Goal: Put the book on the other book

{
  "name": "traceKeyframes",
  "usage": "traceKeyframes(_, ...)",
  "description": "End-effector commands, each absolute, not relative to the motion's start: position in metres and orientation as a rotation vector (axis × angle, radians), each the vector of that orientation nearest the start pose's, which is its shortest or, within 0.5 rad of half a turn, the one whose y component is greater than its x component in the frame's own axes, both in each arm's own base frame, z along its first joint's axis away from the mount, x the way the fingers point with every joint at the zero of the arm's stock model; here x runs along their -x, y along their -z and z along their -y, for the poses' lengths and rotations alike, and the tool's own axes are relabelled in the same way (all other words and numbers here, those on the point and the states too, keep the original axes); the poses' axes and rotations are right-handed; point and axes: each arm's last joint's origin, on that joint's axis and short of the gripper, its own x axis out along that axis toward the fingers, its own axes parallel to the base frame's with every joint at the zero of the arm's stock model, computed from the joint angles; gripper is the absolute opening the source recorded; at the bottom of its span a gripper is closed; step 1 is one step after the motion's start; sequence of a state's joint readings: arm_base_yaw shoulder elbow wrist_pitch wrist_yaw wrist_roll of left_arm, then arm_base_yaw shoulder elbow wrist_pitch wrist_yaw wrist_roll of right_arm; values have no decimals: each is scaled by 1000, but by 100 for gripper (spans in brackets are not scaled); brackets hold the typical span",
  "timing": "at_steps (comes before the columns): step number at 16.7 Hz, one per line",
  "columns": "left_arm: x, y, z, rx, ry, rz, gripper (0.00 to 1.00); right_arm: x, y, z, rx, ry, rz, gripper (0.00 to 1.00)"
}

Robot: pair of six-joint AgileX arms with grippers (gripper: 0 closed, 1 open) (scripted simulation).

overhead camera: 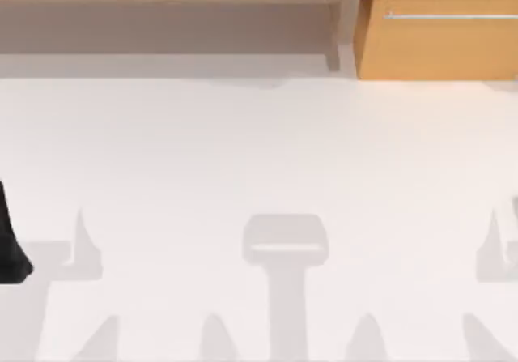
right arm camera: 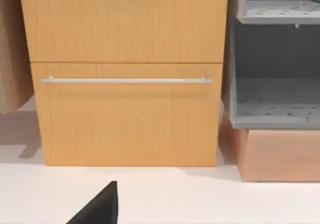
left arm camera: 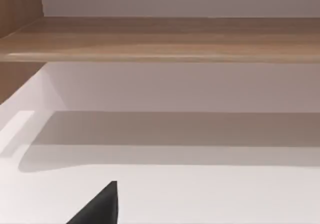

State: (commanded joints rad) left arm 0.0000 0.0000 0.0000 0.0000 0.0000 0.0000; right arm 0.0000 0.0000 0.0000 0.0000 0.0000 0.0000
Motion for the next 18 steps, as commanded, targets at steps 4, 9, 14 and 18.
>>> traceKeyframes(4,-106,-160,1,0,0,0,100,-106,-168,2,1,2,12,100)
traceKeyframes(9,-106,-160,1,0,0,0,100,-117,-237,10,17,4,96,100)
traceKeyframes(14,-106,-160,1,0,0,0,100,-188,-310,32,29,4,73,100)
traceKeyframes(18,-106,-160,1,0,0,0,100,-275,-313,67,10,3,-26,100)
